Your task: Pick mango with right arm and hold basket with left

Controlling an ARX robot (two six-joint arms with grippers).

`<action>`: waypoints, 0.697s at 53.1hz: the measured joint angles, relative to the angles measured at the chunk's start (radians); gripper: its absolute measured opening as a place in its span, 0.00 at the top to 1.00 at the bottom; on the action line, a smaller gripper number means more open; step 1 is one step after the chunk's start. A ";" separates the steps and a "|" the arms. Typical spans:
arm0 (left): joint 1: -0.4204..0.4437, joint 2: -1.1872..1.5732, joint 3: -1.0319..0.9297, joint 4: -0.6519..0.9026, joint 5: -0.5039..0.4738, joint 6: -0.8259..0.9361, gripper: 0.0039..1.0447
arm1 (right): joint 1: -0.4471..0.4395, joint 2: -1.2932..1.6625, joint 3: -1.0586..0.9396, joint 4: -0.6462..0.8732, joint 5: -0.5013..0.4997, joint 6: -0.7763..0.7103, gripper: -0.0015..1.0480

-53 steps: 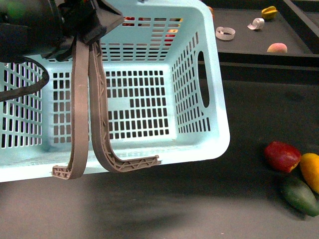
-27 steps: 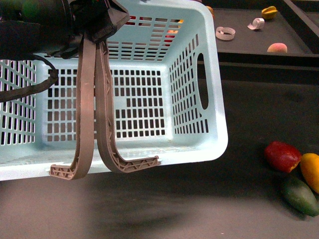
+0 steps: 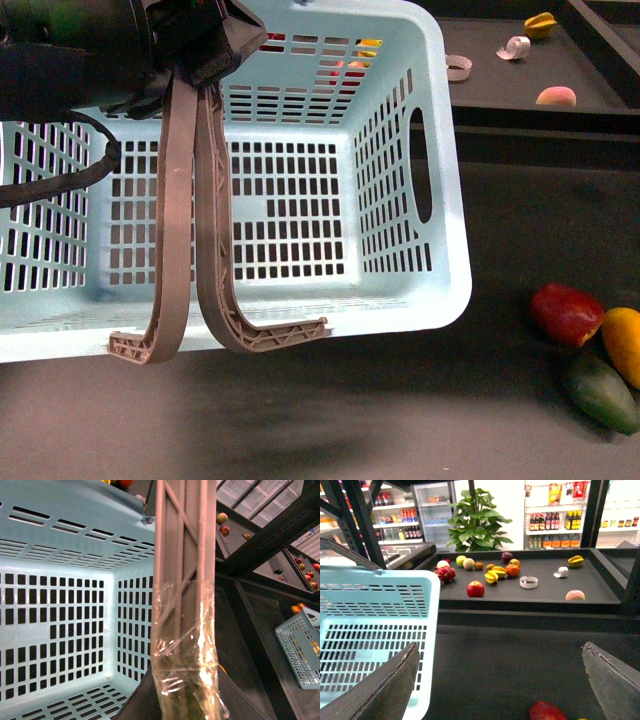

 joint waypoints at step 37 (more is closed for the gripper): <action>0.000 0.000 0.000 0.000 -0.002 0.000 0.93 | -0.170 1.658 0.486 0.644 -0.025 -0.170 0.08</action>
